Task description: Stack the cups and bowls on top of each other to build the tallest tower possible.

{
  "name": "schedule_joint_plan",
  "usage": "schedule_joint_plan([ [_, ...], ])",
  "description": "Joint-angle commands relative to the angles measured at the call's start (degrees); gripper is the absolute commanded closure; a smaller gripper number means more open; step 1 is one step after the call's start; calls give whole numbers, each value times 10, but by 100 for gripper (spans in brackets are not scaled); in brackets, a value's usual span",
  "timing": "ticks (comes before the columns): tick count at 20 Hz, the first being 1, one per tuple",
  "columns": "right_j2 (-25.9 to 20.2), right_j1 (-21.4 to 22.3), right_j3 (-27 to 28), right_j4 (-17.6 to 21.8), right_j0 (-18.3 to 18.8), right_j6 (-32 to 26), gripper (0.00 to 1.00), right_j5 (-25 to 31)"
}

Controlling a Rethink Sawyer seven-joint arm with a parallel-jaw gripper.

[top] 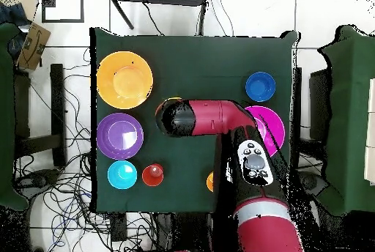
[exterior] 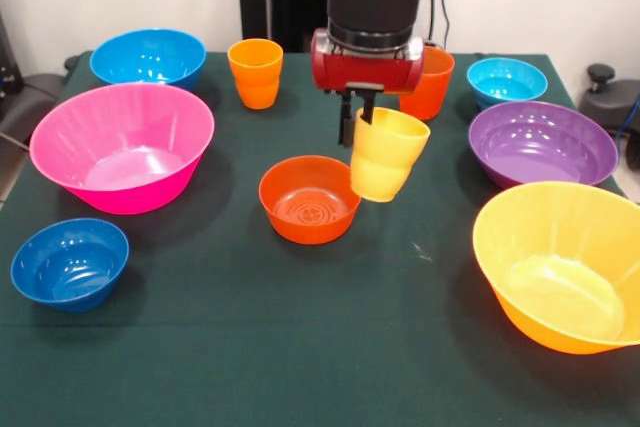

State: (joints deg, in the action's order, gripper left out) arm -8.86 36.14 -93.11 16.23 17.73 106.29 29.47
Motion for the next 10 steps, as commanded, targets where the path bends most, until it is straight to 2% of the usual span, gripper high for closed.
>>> schedule_joint_plan([
  [1, -40, -36, 16, 57, 26, -57, 100, -21],
  [10, -35, -27, -7, 98, 58, -79, 100, -12],
])
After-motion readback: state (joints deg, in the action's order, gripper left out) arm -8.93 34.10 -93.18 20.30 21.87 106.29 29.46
